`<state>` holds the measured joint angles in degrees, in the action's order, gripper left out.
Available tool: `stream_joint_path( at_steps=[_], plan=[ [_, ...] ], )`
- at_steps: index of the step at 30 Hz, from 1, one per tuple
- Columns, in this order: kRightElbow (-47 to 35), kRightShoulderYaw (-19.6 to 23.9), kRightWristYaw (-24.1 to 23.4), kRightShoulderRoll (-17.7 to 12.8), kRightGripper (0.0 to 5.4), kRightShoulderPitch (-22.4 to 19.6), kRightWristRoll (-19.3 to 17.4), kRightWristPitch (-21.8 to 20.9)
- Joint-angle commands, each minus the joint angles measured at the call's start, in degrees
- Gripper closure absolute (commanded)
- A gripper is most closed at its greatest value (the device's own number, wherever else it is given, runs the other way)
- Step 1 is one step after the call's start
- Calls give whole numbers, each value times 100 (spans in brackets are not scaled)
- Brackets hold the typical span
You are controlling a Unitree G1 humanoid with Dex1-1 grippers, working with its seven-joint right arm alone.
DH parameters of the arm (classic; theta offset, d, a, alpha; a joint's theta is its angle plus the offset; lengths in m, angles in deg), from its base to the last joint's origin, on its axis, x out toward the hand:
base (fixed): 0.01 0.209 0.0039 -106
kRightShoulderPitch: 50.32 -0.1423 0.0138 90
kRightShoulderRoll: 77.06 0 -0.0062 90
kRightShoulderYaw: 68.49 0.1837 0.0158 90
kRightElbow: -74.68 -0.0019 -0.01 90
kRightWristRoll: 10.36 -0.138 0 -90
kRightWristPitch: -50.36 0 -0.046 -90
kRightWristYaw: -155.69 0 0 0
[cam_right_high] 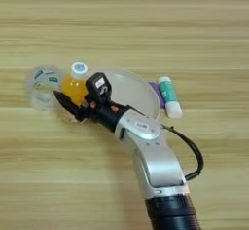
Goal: Move the objects on the table
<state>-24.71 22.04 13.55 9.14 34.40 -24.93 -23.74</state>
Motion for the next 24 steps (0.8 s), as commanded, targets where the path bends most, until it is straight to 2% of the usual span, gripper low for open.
stream_joint_path(
  at_steps=[1,7,18,24],
  plan=[
    [-467,341,-138,-149,202,-564,-197,-125],
    [-518,635,-173,-215,202,-621,-240,-89],
    [-247,1520,-412,-537,202,-883,-361,-122],
    [282,2009,-679,-815,202,-1102,-241,-304]
  ],
)
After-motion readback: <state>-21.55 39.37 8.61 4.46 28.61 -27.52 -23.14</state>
